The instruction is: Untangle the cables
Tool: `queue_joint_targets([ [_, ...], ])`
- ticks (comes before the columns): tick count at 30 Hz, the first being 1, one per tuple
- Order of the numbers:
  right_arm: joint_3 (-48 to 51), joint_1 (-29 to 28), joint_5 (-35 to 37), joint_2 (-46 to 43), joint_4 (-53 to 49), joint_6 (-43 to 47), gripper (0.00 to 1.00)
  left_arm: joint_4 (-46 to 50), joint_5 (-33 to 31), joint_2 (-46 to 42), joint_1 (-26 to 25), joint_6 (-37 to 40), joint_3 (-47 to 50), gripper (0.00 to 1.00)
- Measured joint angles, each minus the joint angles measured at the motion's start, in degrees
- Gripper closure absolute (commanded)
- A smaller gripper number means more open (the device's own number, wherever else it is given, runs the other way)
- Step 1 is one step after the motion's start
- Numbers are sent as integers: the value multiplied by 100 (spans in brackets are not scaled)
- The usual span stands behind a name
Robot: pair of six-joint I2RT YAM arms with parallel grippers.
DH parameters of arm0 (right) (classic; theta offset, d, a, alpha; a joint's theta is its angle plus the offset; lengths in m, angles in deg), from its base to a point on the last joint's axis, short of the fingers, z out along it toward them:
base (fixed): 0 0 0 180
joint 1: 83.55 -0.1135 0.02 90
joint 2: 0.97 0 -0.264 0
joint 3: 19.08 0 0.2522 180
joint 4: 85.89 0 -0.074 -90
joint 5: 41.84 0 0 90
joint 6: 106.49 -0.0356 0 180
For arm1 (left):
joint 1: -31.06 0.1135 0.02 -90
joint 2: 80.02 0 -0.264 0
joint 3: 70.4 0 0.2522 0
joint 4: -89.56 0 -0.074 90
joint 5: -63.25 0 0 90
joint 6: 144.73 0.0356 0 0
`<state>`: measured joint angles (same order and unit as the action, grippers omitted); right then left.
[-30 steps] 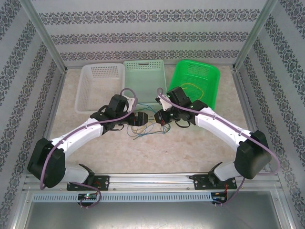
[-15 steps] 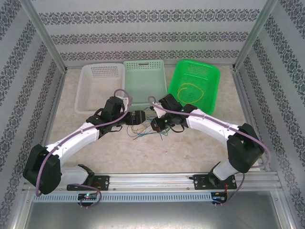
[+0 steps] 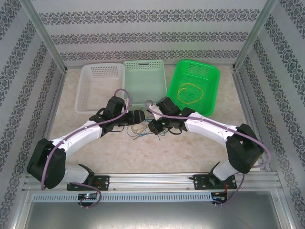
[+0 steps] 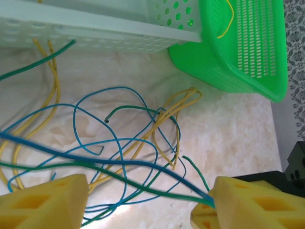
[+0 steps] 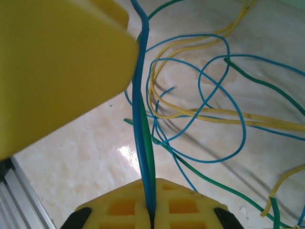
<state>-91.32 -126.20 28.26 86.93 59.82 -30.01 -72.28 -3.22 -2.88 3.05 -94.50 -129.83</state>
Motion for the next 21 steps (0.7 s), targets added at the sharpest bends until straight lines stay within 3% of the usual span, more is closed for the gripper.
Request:
queue_joint_targets([
  [6, 151, -37, 59, -155, 35, 68, 97, -26, 7, 164, 0, -37, -7, 43],
  [13, 181, -37, 149, -280, 83, 160, 95, -173, 48, 319, 0, -122, -87, 58],
  [17, 223, -37, 146, -280, 111, 181, 95, -240, 50, 382, 0, -151, -111, 59],
  [18, 240, -37, 146, -280, 116, 184, 95, -245, 52, 402, 0, -151, -122, 57],
  [21, 317, -37, 144, -280, 170, 199, 94, -269, 81, 446, 0, -199, -142, 37],
])
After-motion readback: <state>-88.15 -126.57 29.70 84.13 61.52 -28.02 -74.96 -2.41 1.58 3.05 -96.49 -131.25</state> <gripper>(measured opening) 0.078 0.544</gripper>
